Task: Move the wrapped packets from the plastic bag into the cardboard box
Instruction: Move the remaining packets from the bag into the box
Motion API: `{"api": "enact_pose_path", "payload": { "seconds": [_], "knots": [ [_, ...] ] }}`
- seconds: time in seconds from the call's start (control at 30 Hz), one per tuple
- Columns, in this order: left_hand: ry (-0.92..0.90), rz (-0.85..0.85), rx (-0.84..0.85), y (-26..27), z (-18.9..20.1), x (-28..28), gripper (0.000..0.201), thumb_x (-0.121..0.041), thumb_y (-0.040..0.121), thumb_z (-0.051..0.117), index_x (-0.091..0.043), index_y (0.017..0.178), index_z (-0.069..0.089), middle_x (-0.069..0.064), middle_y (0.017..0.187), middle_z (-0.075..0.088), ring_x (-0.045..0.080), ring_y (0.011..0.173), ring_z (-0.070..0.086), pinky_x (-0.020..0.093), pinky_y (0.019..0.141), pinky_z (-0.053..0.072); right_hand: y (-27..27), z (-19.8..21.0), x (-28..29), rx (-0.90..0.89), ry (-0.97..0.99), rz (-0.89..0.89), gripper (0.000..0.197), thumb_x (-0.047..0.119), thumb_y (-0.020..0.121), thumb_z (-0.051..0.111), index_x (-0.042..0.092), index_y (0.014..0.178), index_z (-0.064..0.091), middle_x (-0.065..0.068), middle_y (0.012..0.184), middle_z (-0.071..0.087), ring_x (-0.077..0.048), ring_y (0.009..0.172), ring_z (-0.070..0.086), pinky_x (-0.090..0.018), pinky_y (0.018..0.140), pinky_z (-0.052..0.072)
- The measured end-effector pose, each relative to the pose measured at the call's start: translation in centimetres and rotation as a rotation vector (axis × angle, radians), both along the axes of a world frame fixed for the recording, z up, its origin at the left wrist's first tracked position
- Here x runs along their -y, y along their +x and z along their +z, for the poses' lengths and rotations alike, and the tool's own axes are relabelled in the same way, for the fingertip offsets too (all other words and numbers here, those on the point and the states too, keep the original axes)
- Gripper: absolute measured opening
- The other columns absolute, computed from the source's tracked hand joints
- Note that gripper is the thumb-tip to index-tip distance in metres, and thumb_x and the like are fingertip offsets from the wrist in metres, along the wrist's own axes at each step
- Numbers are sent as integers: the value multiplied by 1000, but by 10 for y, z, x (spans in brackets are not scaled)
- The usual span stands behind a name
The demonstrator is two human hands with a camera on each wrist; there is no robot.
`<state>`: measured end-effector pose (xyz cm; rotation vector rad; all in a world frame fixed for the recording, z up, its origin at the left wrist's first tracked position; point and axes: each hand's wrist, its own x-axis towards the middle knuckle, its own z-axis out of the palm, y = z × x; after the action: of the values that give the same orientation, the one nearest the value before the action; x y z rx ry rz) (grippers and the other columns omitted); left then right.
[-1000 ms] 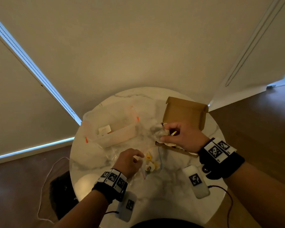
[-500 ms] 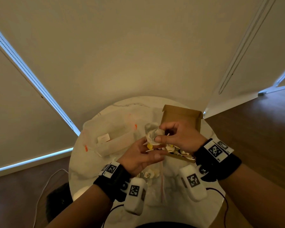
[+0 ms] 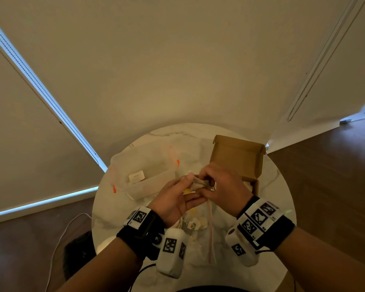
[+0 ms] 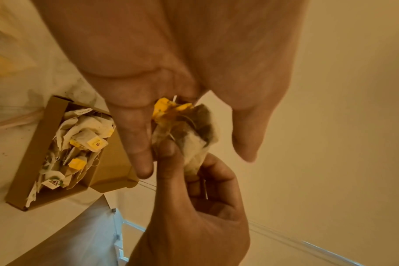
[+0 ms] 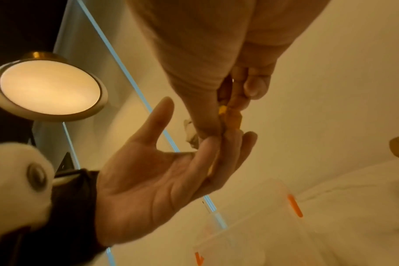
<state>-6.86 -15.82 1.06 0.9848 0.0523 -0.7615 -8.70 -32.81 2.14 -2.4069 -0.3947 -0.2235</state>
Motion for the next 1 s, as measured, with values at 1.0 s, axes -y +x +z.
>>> {"api": "enact_pose_path", "payload": {
  "seconds": [1.0],
  "knots": [
    [29, -193, 14, 6, 6, -12, 40, -6, 83, 58, 10, 119, 57, 33, 111, 62, 33, 86, 69, 33, 76, 59, 25, 16, 3, -212, 137, 154, 13, 24, 79, 76, 30, 90, 73, 10, 97, 61, -7, 81, 56, -21, 69, 44]
  ]
}}
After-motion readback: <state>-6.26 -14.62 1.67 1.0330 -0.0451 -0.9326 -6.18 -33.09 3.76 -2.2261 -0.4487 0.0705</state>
